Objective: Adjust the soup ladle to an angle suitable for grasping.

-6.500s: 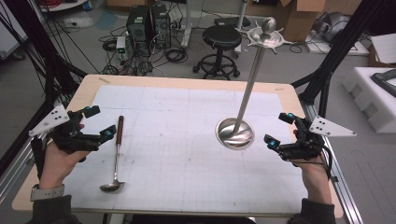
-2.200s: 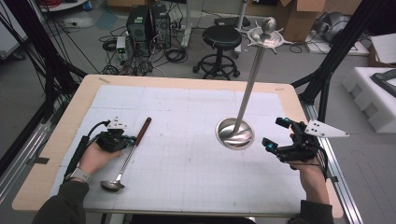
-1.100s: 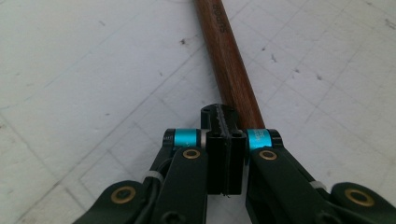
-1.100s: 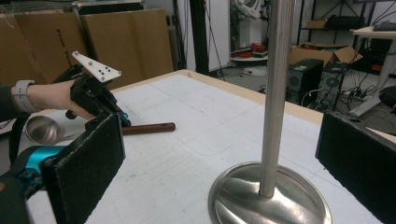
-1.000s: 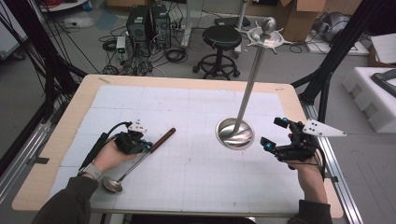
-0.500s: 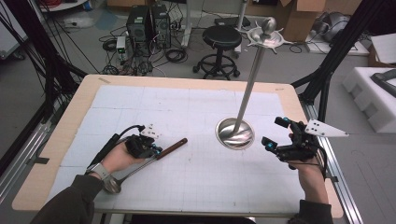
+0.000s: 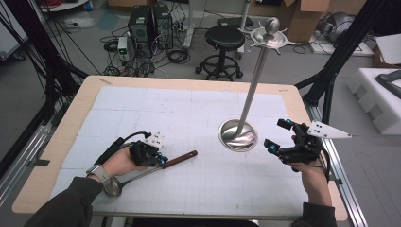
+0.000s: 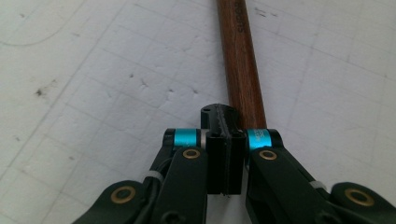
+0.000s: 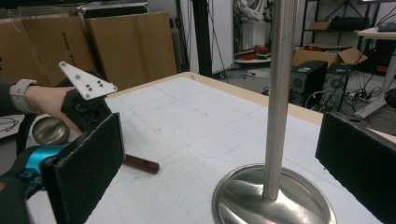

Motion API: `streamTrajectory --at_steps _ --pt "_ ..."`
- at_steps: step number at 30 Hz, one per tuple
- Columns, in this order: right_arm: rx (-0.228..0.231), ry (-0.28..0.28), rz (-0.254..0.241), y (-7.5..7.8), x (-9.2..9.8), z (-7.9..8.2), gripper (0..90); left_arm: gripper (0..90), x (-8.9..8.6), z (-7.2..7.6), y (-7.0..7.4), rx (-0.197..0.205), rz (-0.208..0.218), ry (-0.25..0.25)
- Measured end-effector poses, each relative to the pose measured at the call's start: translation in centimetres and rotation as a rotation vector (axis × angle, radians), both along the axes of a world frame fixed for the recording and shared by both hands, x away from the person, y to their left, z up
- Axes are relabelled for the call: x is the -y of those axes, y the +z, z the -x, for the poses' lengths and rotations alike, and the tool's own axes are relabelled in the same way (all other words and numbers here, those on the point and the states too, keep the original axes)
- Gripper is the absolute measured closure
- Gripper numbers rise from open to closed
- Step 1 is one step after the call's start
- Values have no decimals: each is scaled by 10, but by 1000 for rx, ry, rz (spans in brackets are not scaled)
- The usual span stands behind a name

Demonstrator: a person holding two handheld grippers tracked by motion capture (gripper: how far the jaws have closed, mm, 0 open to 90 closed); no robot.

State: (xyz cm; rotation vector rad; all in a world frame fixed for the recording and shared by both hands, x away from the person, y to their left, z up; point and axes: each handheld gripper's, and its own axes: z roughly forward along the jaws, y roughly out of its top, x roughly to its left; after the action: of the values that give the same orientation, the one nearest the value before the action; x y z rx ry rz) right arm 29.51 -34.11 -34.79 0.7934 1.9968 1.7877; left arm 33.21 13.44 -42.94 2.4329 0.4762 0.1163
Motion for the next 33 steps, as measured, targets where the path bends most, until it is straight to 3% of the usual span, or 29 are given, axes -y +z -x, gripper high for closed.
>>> streamTrajectory --at_steps 12,16,18,20,21,22,23,26,28,30,32,33 --pt "-9 4 8 -1 -2 0 0 898 7 12 -1 -4 7 -119" --pt "-10 8 11 -1 -3 0 0 894 7 12 -1 -4 11 -122" --pt "-10 8 11 -1 -3 0 0 844 6 12 0 11 8 -113" --pt "-11 8 10 -1 -2 0 0 833 4 12 3 19 31 -110" --pt "-10 5 9 -1 -2 0 0 765 -1 13 10 34 71 -101" --pt "-10 5 9 -1 -2 0 0 737 -1 13 10 34 71 -101" --pt "-11 7 11 -1 -1 0 0 705 -7 14 17 43 103 -85" --pt "-10 2 11 -1 -2 -1 0 612 -12 16 25 36 108 -67" --pt "-17 6 13 -2 -3 -1 0 465 -14 19 32 38 118 -68" --pt "-20 7 15 -3 -3 -1 0 454 -15 23 38 43 124 -95" --pt "-19 9 18 -3 -4 -2 0 334 -14 27 42 19 125 -145" --pt "-24 7 17 -4 -4 -2 0 300 -13 32 46 23 119 -197"
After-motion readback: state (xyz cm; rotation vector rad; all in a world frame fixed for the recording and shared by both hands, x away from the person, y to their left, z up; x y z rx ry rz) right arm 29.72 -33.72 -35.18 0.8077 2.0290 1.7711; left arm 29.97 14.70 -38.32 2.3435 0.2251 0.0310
